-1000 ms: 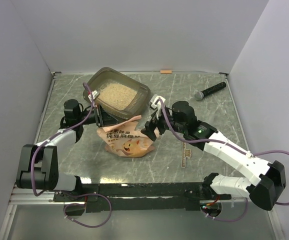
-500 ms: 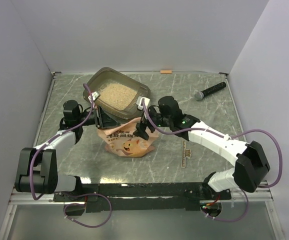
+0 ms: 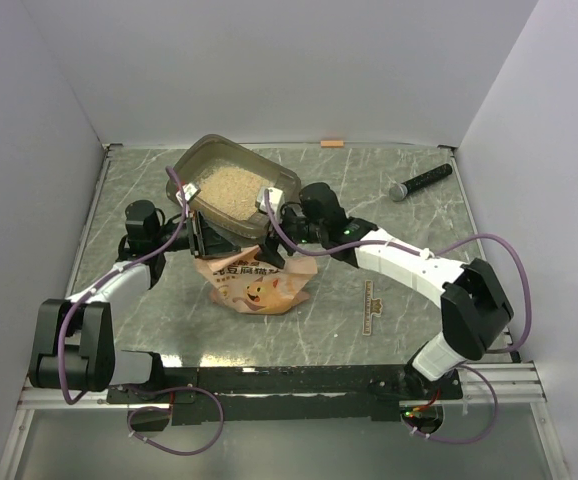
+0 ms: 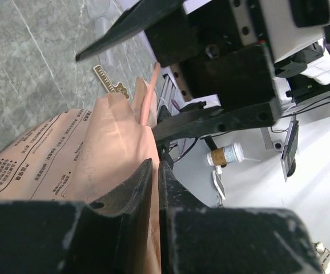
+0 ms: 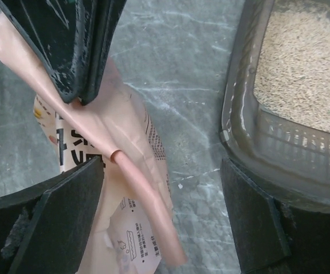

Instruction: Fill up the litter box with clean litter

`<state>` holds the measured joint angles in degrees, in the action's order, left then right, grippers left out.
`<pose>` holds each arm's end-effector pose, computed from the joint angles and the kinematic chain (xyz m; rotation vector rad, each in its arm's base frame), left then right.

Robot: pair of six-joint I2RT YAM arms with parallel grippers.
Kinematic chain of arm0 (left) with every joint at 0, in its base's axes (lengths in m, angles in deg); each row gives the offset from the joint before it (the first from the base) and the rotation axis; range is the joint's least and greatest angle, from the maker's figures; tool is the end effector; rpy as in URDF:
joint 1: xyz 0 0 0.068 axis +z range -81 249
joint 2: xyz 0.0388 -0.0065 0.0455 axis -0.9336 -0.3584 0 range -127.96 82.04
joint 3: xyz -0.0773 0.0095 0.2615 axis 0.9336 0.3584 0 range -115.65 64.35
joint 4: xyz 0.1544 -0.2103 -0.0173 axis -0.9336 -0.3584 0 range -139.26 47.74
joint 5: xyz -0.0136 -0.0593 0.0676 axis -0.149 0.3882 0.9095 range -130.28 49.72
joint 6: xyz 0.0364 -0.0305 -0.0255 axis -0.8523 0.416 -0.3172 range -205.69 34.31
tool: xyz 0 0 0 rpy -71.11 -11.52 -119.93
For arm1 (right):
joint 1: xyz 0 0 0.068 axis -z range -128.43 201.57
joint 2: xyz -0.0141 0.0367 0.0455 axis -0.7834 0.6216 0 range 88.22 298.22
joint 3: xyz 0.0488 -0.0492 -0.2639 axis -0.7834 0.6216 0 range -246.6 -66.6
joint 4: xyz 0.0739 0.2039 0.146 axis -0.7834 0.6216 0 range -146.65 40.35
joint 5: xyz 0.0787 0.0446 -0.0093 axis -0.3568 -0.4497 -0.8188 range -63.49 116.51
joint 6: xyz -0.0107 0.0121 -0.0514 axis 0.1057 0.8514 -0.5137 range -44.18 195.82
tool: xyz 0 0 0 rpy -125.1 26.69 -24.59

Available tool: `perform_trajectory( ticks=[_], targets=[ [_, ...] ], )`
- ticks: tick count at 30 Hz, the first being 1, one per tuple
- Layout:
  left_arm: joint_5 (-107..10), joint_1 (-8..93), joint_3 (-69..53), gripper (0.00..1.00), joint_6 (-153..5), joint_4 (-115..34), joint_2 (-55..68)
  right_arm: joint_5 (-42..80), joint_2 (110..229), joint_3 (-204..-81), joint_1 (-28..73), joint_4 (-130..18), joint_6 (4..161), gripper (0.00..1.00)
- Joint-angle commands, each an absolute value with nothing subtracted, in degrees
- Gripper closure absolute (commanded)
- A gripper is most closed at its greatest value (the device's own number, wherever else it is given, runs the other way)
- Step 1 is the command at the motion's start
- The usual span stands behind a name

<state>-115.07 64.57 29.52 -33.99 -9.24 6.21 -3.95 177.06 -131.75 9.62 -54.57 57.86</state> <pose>0.2588 -0.0546 0.2425 0.3406 1.9359 -1.7739 0.2537 0.2523 0.2885 -1.3049 1.5745 0.8000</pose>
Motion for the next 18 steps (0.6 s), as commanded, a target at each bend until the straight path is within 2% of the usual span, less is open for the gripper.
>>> perform_trajectory(
  ticks=[1, 3, 4, 5, 6, 7, 12, 14, 15, 17, 18],
  targets=[
    [-116.92, 64.34, 29.55, 0.85, -35.51, -8.51, 7.6, -7.24, 178.83, -134.28, 9.91, -57.01, 56.39, 0.19],
    [-116.92, 64.34, 29.72, 0.85, -35.33, -8.24, 7.86, -7.5, 179.45, -134.8, 9.82, -56.83, 56.04, 0.37],
    [-116.84, 64.34, 29.72, 0.85, -35.42, -8.16, 8.03, -7.5, 180.15, -135.68, 10.0, -55.35, 56.04, 0.52],
    [-116.84, 64.34, 29.72, 0.85, -35.42, -8.15, 8.21, -7.33, 180.5, -136.03, 9.91, -54.29, 55.95, 0.83],
    [-116.84, 64.34, 29.81, 0.85, -35.42, -8.07, 8.38, -7.06, 180.77, -136.39, 10.0, -53.5, 55.34, 0.96],
    [-116.84, 64.34, 29.81, 0.84, -35.42, -8.15, 8.39, -7.06, 180.94, -136.74, 9.91, -53.05, 54.9, 1.0],
    [-115.27, 64.43, 27.45, 0.8, -38.12, -11.48, 9.35, -6.72, 177.01, -135.86, 9.91, -51.91, 52.88, 1.0],
    [-112.81, 64.43, 22.71, 0.77, -43.21, -23.89, 10.93, -5.75, 174.98, -136.39, 9.82, -50.77, 52.61, 1.0],
    [-108.88, 64.43, 20.52, 0.74, -49.77, -29.98, 12.94, -5.57, 172.7, -136.65, 9.91, -49.11, 52.26, 1.0],
    [-107.26, 64.43, 14.97, 0.69, -52.81, -37.12, 14.97, -5.3, 170.41, -137.97, 9.91, -47.43, 51.82, 1.0],
    [-106.73, 64.43, 13.65, 0.6, -53.95, -38.64, 16.54, -5.57, 168.74, -138.75, 9.74, -44.64, 51.65, 1.0]
  ],
)
